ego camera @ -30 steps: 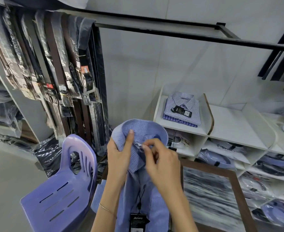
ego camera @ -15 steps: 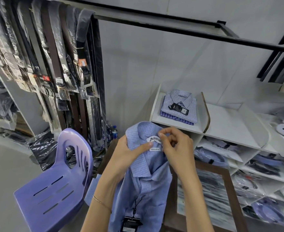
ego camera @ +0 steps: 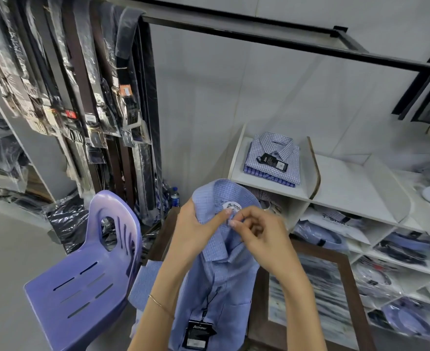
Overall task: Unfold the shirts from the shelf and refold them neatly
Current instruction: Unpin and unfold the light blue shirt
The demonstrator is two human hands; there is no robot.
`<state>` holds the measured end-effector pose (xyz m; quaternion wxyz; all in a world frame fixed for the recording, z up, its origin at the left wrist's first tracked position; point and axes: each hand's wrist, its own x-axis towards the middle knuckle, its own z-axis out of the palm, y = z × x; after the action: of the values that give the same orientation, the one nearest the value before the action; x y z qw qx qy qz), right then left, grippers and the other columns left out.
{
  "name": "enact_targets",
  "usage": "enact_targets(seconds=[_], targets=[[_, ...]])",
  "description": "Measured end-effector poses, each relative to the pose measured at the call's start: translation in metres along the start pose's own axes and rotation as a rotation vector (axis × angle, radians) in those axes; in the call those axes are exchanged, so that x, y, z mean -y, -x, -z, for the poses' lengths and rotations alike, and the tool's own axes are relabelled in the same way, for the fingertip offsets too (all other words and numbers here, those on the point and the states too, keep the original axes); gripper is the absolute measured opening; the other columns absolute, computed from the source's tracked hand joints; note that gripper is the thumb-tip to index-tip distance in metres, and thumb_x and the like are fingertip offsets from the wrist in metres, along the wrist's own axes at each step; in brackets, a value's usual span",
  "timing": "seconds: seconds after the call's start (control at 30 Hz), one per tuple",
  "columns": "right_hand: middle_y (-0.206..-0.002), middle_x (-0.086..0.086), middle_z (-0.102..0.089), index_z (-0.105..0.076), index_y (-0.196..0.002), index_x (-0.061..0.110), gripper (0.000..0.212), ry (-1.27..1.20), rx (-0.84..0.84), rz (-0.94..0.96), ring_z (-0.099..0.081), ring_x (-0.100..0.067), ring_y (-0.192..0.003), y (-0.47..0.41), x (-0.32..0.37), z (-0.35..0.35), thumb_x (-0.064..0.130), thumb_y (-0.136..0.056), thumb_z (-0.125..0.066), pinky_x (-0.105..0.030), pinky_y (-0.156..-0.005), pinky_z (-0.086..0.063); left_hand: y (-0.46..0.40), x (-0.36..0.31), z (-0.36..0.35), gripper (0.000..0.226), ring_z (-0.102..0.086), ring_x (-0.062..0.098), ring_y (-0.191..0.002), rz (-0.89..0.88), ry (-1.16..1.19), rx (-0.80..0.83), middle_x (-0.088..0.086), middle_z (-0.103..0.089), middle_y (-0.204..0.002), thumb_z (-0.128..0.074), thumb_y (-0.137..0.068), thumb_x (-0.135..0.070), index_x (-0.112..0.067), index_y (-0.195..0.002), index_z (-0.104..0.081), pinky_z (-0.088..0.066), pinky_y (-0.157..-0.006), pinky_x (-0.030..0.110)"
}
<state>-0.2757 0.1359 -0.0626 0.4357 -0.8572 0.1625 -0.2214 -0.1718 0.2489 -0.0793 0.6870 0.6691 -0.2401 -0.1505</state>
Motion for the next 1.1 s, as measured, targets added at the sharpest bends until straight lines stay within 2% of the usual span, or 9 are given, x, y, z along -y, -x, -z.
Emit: enact_targets(seconds=[0.17, 0.27, 0.37, 0.5, 0.63, 0.77, 0.93, 1.0, 1.1], targets=[[-0.060, -0.004, -0.056, -0.061, -0.075, 0.026, 0.014, 0.021, -0.028, -0.010, -0.049, -0.015, -0.053, 0.000, -0.003, 0.000, 0.023, -0.089, -0.065, -0.037, -0.055, -0.045, -0.001, 0.002, 0.000, 0.034, -0.069, 0.017, -0.096, -0.028, 0.001, -0.026, 0.003, -0.073, -0.102, -0.079, -0.079, -0.021, -0.012, -0.110, -0.066, -0.055, -0.087, 0.044], [-0.058, 0.006, -0.055, -0.060, -0.076, 0.026, 0.013, 0.072, -0.040, -0.001, -0.048, -0.008, -0.050, -0.002, -0.003, -0.002, 0.024, -0.089, -0.064, -0.035, -0.054, -0.043, -0.001, 0.001, -0.006, 0.037, -0.069, 0.016, -0.095, -0.023, -0.002, -0.050, 0.003, -0.073, -0.101, -0.079, -0.077, -0.025, -0.012, -0.109, -0.067, -0.055, -0.087, 0.044], [-0.060, 0.003, -0.056, -0.062, -0.077, 0.025, 0.012, 0.034, -0.058, 0.009, -0.048, -0.010, -0.051, -0.001, -0.003, 0.001, 0.023, -0.089, -0.064, -0.035, -0.054, -0.043, -0.003, 0.001, -0.001, 0.031, -0.070, 0.018, -0.095, -0.010, 0.039, -0.034, 0.004, -0.073, -0.101, -0.077, -0.080, -0.015, -0.011, -0.109, -0.067, -0.056, -0.087, 0.044], [-0.065, 0.008, -0.061, -0.064, -0.080, 0.028, 0.008, 0.002, -0.225, 0.039, -0.055, -0.014, -0.055, -0.002, 0.000, -0.003, 0.031, -0.087, -0.064, -0.043, -0.054, -0.048, -0.003, 0.000, 0.002, 0.031, -0.070, 0.020, -0.096, 0.044, 0.095, -0.028, 0.007, -0.073, -0.103, -0.075, -0.081, -0.013, -0.008, -0.111, -0.066, -0.056, -0.088, 0.043], [-0.083, 0.015, -0.060, -0.072, -0.092, 0.034, 0.023, 0.158, -0.233, 0.125, -0.059, -0.008, -0.075, -0.004, -0.005, -0.001, 0.050, -0.082, -0.059, -0.028, -0.059, -0.049, -0.002, 0.001, 0.003, 0.030, -0.070, 0.021, -0.096, 0.135, 0.161, 0.026, 0.006, -0.073, -0.103, -0.073, -0.083, -0.014, -0.009, -0.111, -0.066, -0.056, -0.089, 0.043], [-0.092, 0.023, -0.064, -0.075, -0.097, 0.029, 0.016, 0.209, -0.125, 0.137, -0.057, -0.006, -0.094, -0.005, -0.012, -0.002, 0.036, -0.083, -0.071, -0.025, -0.079, -0.047, -0.003, 0.000, 0.007, 0.025, -0.070, 0.018, -0.094, 0.155, 0.155, 0.068, 0.003, -0.074, -0.100, -0.069, -0.086, -0.019, -0.010, -0.109, -0.067, -0.057, -0.085, 0.036], [-0.076, 0.015, -0.065, -0.075, -0.085, 0.027, 0.006, 0.204, -0.112, 0.144, -0.055, -0.005, -0.083, -0.007, -0.010, -0.006, 0.027, -0.086, -0.069, -0.018, -0.073, -0.041, -0.005, 0.002, 0.012, 0.025, -0.070, 0.017, -0.095, 0.170, 0.124, 0.109, 0.000, -0.074, -0.100, -0.068, -0.086, -0.025, -0.014, -0.108, -0.066, -0.057, -0.082, 0.032], [-0.074, 0.013, -0.063, -0.072, -0.079, 0.024, 0.012, 0.202, -0.114, 0.118, -0.054, -0.006, -0.080, -0.008, -0.009, -0.007, 0.024, -0.089, -0.066, -0.018, -0.070, -0.040, -0.004, 0.002, 0.012, 0.035, -0.069, 0.016, -0.097, 0.177, 0.148, 0.084, -0.001, -0.072, -0.103, -0.073, -0.079, -0.028, -0.017, -0.111, -0.063, -0.057, -0.082, 0.030], [-0.076, 0.007, -0.064, -0.069, -0.077, 0.018, 0.016, 0.085, -0.093, 0.020, -0.055, -0.007, -0.074, -0.009, -0.005, -0.007, 0.019, -0.091, -0.061, -0.017, -0.067, -0.039, -0.004, 0.003, 0.010, 0.072, -0.062, 0.008, -0.104, 0.069, 0.073, -0.056, -0.009, -0.061, -0.111, -0.082, -0.062, -0.037, -0.022, -0.123, -0.047, -0.052, -0.085, 0.022]])
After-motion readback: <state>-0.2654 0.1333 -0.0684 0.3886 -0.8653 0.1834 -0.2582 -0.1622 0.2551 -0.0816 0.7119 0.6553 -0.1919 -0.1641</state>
